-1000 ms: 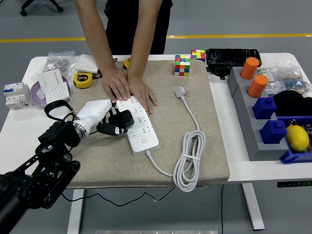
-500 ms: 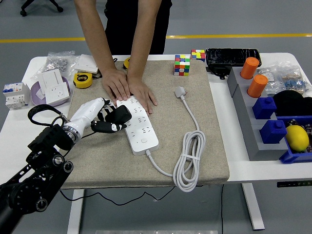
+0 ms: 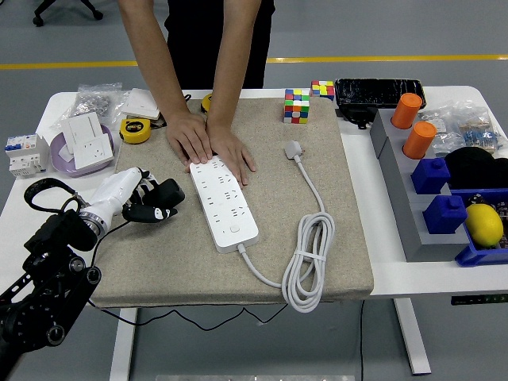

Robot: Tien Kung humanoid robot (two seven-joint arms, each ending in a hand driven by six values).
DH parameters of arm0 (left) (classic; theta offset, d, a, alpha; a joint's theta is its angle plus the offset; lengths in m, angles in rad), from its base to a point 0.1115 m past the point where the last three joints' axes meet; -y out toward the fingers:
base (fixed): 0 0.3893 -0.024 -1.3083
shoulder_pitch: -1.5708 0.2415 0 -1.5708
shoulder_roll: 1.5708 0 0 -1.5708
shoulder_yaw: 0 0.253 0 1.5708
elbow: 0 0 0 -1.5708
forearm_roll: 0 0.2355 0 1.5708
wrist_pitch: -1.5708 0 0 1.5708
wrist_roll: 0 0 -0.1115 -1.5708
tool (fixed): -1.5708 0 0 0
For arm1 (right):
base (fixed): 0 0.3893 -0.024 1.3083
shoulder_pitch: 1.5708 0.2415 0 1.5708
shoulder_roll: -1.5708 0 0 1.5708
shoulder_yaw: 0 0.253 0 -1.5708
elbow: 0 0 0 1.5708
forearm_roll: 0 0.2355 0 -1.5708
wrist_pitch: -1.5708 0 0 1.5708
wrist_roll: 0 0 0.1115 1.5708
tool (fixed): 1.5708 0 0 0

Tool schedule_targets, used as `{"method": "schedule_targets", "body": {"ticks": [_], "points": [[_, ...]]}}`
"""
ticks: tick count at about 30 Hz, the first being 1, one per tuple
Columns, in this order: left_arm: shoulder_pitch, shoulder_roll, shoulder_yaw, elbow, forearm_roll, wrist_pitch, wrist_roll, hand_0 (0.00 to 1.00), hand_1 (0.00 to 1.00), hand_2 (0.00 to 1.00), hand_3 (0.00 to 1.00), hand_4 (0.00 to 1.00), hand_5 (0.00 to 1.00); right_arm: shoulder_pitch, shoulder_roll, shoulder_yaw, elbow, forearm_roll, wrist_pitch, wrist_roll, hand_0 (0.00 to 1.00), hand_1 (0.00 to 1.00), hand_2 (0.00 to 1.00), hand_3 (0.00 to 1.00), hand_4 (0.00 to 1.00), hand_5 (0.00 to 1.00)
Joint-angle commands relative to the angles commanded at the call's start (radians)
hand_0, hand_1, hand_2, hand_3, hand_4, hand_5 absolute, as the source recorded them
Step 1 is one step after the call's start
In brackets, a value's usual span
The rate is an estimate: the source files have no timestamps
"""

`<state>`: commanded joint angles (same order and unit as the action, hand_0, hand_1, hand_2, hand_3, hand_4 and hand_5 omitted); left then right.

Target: Pick up the plug,place it near the board,insert it into the board,press the button

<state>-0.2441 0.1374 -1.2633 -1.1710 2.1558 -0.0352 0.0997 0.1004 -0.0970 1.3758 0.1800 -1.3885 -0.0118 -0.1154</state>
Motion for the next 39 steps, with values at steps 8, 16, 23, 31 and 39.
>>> {"method": "schedule_targets", "body": {"ticks": [8,16,23,31,39], "points": [[-0.005,0.000,0.013,0.014,-0.083,-0.079,0.011,0.837,0.887,0.813,0.772,0.998,0.533,0.001,-0.001,0.004,0.000,-0.001,0.000,-0.002,0.859,0.717,0.709,0.677,0.998,0.665],[0.014,-0.017,-0.007,0.003,-0.350,0.033,-0.087,0.998,0.998,0.996,0.964,0.998,0.998,0.001,0.001,0.004,0.000,0.002,-0.001,-0.002,0.859,0.717,0.709,0.675,0.998,0.664],[0.101,-0.081,-0.050,-0.142,-0.642,0.163,-0.244,0.944,0.980,0.941,0.900,0.998,0.998,-0.002,0.005,0.005,0.000,0.002,-0.001,-0.001,0.859,0.717,0.709,0.674,0.998,0.663],[0.176,-0.103,-0.099,-0.305,-0.980,0.121,-0.278,0.930,0.962,0.917,0.882,0.998,0.998,-0.003,0.006,0.011,0.000,-0.001,-0.001,-0.002,0.859,0.717,0.709,0.674,0.998,0.663],[0.223,-0.117,-0.165,-0.374,-1.316,0.078,-0.277,0.857,0.919,0.889,0.875,0.998,0.998,-0.002,0.008,0.001,0.000,0.002,-0.001,-0.001,0.859,0.717,0.709,0.674,0.998,0.663]]}}
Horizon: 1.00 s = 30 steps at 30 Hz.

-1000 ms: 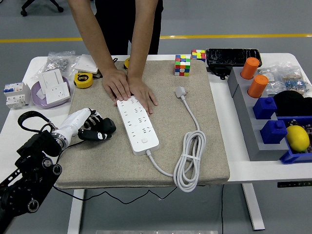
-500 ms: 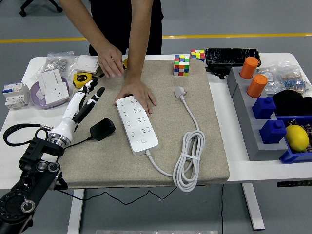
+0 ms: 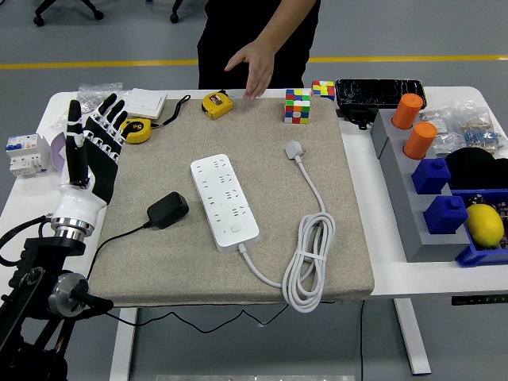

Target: Pick up the plug,place it near the board,insert it into the board,press the button

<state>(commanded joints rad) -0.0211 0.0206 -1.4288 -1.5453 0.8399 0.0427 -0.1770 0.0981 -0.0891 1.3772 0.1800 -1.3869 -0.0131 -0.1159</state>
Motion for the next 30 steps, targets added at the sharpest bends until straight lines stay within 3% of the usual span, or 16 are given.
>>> {"method": "schedule_targets", "body": {"ticks": [5,18,19,30], "points": [[0.030,0.003,-0.035,-0.003,-0.179,-0.004,0.004,0.835,0.894,0.865,0.864,0.998,0.998,-0.009,0.002,0.001,0.000,-0.010,0.002,-0.001,0.859,0.717,0.709,0.674,0.998,0.663],[0.092,-0.001,-0.142,0.027,0.124,0.012,0.049,0.841,0.883,0.845,0.830,0.998,0.998,-0.029,0.018,0.016,0.000,-0.042,0.007,0.004,0.859,0.717,0.709,0.674,0.998,0.661],[0.093,0.001,-0.143,0.023,0.141,0.011,0.052,0.878,0.892,0.849,0.817,0.998,0.998,-0.032,0.019,0.024,0.000,-0.049,0.007,0.004,0.859,0.716,0.709,0.675,0.998,0.662],[0.083,0.004,-0.153,-0.039,0.251,0.006,0.065,0.880,0.895,0.846,0.804,0.998,0.998,-0.029,0.020,0.050,0.000,-0.074,0.012,0.008,0.859,0.717,0.709,0.675,0.998,0.662]]}}
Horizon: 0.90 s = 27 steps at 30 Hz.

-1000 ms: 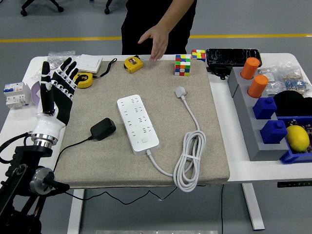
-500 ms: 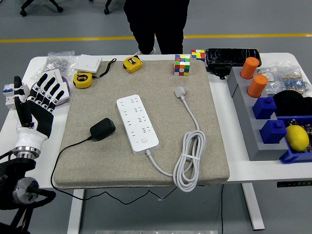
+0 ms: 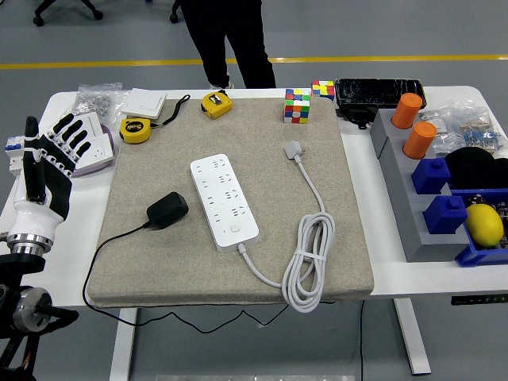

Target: Pick up the plug,place it near the board,insert it into the board,press the button

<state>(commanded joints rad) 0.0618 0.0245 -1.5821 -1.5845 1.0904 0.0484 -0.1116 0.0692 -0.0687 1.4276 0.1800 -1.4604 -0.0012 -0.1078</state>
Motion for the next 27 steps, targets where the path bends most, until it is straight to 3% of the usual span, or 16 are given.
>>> {"method": "schedule_targets", "body": {"ticks": [27], "points": [[0.018,-0.009,0.031,0.017,0.058,0.006,0.006,0.891,0.874,0.803,0.776,0.998,0.998,-0.011,-0.001,0.011,0.000,0.013,-0.008,-0.001,0.859,0.716,0.710,0.681,0.998,0.662]]}}
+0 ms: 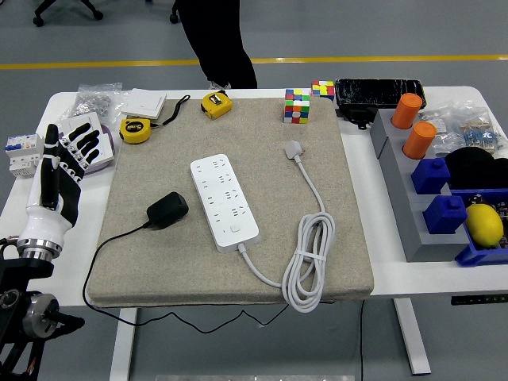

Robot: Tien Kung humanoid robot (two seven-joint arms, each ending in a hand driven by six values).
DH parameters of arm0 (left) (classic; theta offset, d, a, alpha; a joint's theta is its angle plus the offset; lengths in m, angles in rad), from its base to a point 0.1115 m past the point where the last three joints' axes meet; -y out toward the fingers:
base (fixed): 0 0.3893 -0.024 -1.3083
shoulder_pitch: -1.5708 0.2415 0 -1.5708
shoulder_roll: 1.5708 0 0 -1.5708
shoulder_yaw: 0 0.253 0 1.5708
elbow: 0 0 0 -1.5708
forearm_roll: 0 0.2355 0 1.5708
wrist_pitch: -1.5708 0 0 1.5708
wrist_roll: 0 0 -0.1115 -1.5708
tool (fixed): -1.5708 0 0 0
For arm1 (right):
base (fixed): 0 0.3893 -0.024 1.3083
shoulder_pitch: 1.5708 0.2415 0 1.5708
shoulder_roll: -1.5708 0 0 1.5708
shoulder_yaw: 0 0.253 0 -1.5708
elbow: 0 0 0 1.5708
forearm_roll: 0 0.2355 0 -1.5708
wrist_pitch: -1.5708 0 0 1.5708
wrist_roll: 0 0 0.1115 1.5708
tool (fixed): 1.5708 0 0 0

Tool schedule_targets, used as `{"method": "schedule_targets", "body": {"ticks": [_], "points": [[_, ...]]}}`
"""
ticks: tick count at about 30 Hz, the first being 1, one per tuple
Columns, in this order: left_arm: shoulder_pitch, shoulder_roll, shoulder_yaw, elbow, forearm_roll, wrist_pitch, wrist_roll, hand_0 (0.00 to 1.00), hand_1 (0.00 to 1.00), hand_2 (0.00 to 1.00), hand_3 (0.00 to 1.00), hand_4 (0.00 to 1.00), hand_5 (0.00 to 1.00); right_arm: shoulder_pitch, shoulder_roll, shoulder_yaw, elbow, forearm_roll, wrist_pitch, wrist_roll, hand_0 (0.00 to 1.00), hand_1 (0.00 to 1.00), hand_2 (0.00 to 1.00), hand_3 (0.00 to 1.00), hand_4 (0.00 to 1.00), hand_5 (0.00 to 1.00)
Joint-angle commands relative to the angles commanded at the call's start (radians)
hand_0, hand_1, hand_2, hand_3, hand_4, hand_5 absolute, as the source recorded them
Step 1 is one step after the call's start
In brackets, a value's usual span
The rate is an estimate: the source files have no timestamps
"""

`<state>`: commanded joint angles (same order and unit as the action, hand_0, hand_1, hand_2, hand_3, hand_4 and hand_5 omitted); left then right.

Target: Pick up the plug,place it near the board,insert it into the board,press the button

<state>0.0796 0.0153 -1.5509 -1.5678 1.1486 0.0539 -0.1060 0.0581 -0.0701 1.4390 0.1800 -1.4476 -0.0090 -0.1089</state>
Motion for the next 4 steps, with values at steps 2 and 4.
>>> {"method": "schedule_targets", "body": {"ticks": [2,4], "points": [[0.002,0.000,0.000,-0.002,0.004,0.000,0.001,0.891,0.874,0.803,0.776,0.998,0.998,-0.002,-0.001,0.004,0.000,-0.004,0.000,-0.002,0.859,0.716,0.710,0.681,0.998,0.662],[0.004,0.001,-0.001,-0.004,0.005,0.000,0.001,0.891,0.874,0.803,0.776,0.998,0.998,-0.003,-0.003,0.004,0.000,-0.003,0.001,-0.002,0.859,0.716,0.710,0.681,0.998,0.662]]}}
